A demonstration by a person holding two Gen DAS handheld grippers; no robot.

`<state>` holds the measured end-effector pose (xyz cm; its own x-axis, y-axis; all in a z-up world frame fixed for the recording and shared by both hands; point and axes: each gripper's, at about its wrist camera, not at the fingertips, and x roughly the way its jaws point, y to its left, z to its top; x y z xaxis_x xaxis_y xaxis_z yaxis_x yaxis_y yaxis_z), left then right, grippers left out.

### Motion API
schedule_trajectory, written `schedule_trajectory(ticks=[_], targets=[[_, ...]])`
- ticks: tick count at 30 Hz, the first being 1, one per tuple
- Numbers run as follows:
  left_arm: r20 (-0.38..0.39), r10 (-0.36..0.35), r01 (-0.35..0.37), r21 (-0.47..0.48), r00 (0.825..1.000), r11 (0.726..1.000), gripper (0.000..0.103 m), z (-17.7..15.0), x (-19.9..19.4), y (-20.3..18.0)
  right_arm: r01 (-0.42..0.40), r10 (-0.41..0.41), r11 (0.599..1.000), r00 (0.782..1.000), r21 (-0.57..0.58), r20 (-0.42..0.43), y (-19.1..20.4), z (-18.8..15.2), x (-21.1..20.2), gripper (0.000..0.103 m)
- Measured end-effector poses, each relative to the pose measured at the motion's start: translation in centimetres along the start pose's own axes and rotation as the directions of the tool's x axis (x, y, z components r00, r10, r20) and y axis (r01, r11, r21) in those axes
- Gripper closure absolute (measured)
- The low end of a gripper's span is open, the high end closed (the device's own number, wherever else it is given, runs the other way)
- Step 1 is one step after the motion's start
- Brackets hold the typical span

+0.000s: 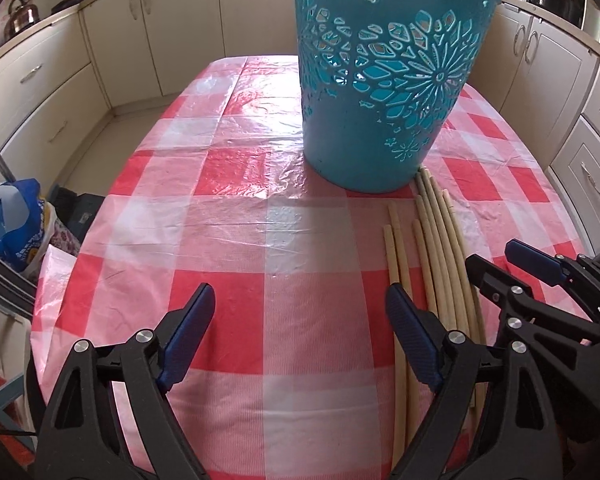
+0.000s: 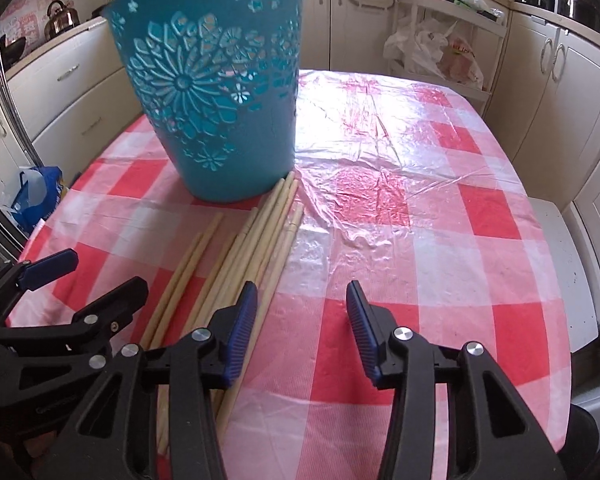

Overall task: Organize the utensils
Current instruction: 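Move both tools toward the wooden sticks beside the teal basket, then close the right tool on one wooden stick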

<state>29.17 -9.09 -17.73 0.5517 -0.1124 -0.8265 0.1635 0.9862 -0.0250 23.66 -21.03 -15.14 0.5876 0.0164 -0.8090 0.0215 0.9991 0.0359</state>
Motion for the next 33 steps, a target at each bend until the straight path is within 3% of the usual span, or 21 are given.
schedule_trajectory(ticks=[19, 33], targets=[[0.011, -0.025, 0.025, 0.035, 1.0, 0.999, 0.023, 0.5, 0.3, -1.3, -0.021, 0.02, 0.997, 1.0, -0.07, -0.023, -1.5, 0.4, 0.5, 0.058], [0.005, 0.018, -0.018, 0.071, 1.0, 0.997, 0.024, 0.2, 1.2, -1.6, -0.036, 0.033, 0.994, 0.999, -0.099, -0.031, -1.4, 0.5, 0.8, 0.058]])
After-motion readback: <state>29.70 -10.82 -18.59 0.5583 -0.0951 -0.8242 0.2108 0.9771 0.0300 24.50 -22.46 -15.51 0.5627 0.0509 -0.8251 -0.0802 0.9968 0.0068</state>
